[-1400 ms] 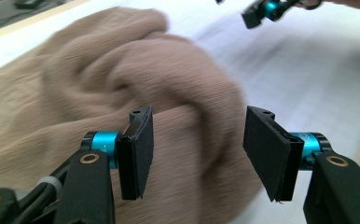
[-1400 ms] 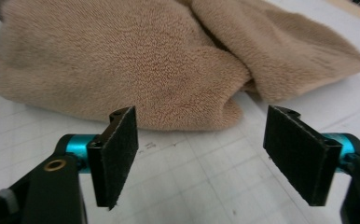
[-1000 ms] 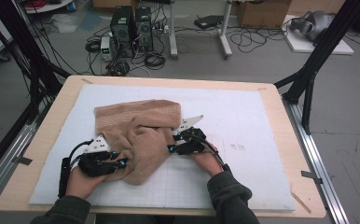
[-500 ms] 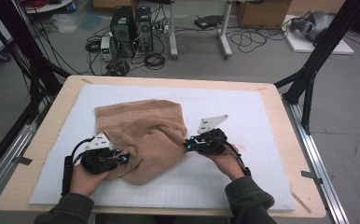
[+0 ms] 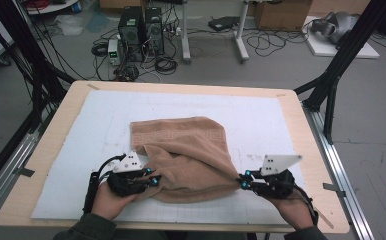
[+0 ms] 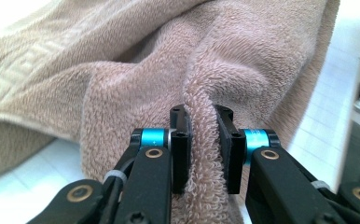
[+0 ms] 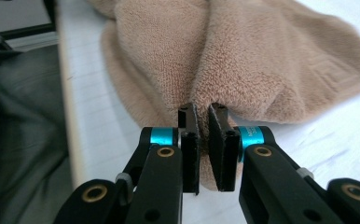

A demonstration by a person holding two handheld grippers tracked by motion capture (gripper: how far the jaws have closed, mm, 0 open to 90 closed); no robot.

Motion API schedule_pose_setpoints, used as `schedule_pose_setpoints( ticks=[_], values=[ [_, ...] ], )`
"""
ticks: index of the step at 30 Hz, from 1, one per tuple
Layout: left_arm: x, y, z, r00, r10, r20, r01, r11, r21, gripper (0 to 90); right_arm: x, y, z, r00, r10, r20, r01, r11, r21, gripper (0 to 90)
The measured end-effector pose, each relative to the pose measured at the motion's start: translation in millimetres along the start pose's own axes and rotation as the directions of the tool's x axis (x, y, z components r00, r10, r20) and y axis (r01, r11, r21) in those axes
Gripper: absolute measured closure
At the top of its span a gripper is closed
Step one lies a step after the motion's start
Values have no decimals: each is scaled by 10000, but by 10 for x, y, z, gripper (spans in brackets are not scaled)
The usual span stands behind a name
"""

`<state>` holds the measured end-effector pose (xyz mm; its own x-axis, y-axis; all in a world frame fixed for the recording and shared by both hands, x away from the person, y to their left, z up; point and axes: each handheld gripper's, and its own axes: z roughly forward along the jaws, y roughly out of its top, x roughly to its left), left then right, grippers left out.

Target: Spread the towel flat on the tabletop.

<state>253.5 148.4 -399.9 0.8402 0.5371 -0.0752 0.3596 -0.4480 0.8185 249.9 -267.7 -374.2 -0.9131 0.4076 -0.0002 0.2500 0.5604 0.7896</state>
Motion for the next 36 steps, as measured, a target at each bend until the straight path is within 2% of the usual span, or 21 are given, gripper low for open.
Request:
schedule_pose_setpoints(
  ticks=[3, 4, 6, 7, 10, 11, 12, 14, 16, 17, 19, 21, 22, 23, 24, 25, 26, 27, 29, 32, 36],
  values=[
    [-54, -59, -55, 9999, -32, 115, 31, 10000, 49, 786, 125, -134, 51, 9988, 134, -481, -128, 9998, 121, 828],
    [-59, -80, -77, 9999, -39, 116, 38, 10000, 73, 786, 125, -134, 51, 9988, 134, -481, -128, 9998, 121, 828],
    [-55, -109, -128, 9997, -98, 242, 97, 9999, 44, 778, 132, -140, 77, 9985, 107, -530, -108, 9999, -10, 727],
    [-54, -111, -160, 9994, -136, 309, 135, 9999, 12, 761, 125, -130, 64, 9988, 65, -493, -73, 9998, -163, 712],
    [-38, -58, -282, 9994, -139, 317, 147, 9996, -252, 636, 63, -56, -42, 9996, 109, -262, -139, 9929, -1180, 637],
    [-17, -20, -326, 9993, -178, 326, 192, 9989, -421, 573, -8, 7, -59, 9996, 268, -96, -278, 9915, -1275, 585],
    [3, 22, -365, 9995, -176, 257, 192, 9979, -617, 573, -8, 7, -59, 9996, 268, -96, -278, 9915, -1275, 585],
    [66, 118, -391, 9998, -162, 93, 167, 9976, -675, 526, -85, 62, 19, 9994, 315, -142, -330, 9927, -1158, 538],
    [146, 194, -330, 9999, -109, -64, 104, 9977, -675, 504, -199, 114, 262, 9986, 390, -358, -416, 9964, -734, 483],
    [201, 220, -269, 9999, -60, -150, 52, 9986, -523, 504, -199, 114, 262, 9986, 390, -358, -416, 9964, -734, 483],
    [309, 235, -111, 9993, -255, -275, 251, 9996, -139, 480, -265, 126, 446, 9964, 640, -551, -673, 9959, -607, 411],
    [387, 206, 77, 9979, -419, -496, 443, 9978, 486, 410, -296, 122, 603, 9931, 960, -672, -978, 9949, -247, 387],
    [403, 189, 135, 9979, -421, -482, 455, 9964, 709, 384, -305, 109, 684, 9938, 902, -645, -907, 9959, -55, 394],
    [421, 164, 206, 9983, -380, -443, 423, 9942, 994, 389, -303, 96, 725, 9932, 937, -697, -934, 9956, 79, 427],
    [443, 128, 285, 9987, -453, -219, 478, 9901, 1317, 402, -300, 78, 774, 9922, 953, -807, -935, 9953, 249, 451],
    [454, 107, 325, 9986, -522, 78, 504, 9868, 1537, 538, -293, 43, 848, 9901, 967, -1015, -916, 9944, 530, 548],
    [450, 84, 374, 9982, -509, 317, 445, 9828, 1791, 538, -293, 43, 848, 9901, 967, -1015, -916, 9944, 530, 548],
    [430, 70, 409, 9986, -402, 338, 326, 9792, 2004, 594, -279, 26, 872, 9878, 1022, -1179, -955, 9935, 614, 578],
    [378, 49, 439, 9991, -132, 397, 50, 9797, 2003, 716, -240, 8, 921, 9869, 887, -1344, -783, 9936, 809, 686],
    [335, 26, 393, 9998, 0, 177, -31, 9843, 1766, 773, -197, 5, 946, 9876, 710, -1402, -576, 9936, 971, 756],
    [265, -18, 226, 10000, 99, -8, -97, 9912, 1320, 813, -143, 24, 833, 9917, 502, -1186, -422, 9967, 692, 778]
  ],
)
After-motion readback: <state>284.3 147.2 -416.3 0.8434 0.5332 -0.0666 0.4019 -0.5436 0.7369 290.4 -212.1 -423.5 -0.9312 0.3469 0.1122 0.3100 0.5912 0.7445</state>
